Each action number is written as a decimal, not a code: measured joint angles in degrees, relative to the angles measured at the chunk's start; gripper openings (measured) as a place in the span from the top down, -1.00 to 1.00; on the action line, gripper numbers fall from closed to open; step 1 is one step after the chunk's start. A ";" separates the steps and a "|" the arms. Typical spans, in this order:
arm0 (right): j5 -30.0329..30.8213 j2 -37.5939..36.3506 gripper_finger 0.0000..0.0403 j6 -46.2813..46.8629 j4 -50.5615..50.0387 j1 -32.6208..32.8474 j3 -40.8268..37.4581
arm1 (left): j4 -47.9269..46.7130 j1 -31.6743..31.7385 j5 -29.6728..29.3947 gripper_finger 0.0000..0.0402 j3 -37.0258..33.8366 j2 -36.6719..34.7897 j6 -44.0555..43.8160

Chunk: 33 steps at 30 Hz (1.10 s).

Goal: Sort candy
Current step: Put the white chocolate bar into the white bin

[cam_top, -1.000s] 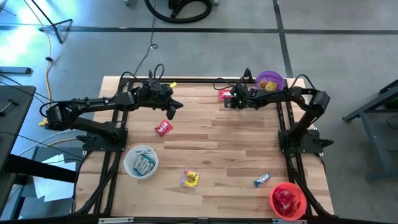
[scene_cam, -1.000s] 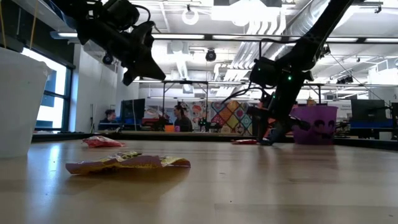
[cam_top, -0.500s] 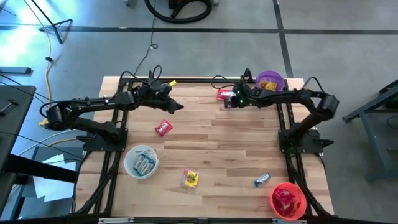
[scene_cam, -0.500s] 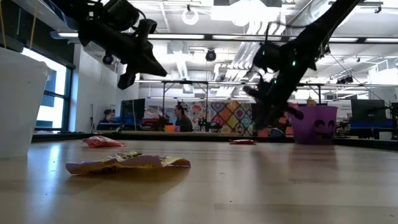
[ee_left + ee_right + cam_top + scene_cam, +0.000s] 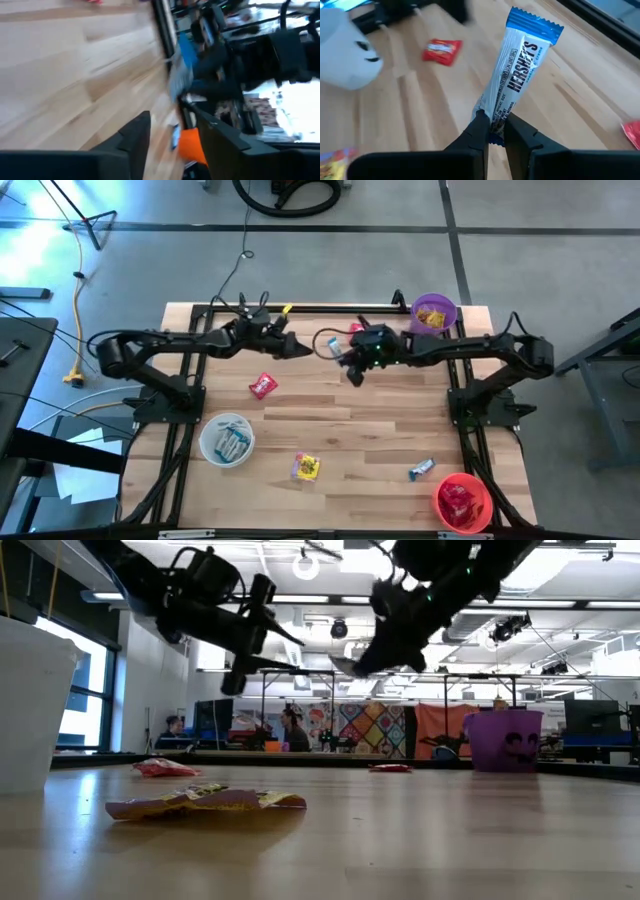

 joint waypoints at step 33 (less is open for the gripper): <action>1.02 3.87 0.83 -6.57 -2.76 4.72 8.16 | 11.18 -0.26 -1.75 0.97 1.88 4.01 0.88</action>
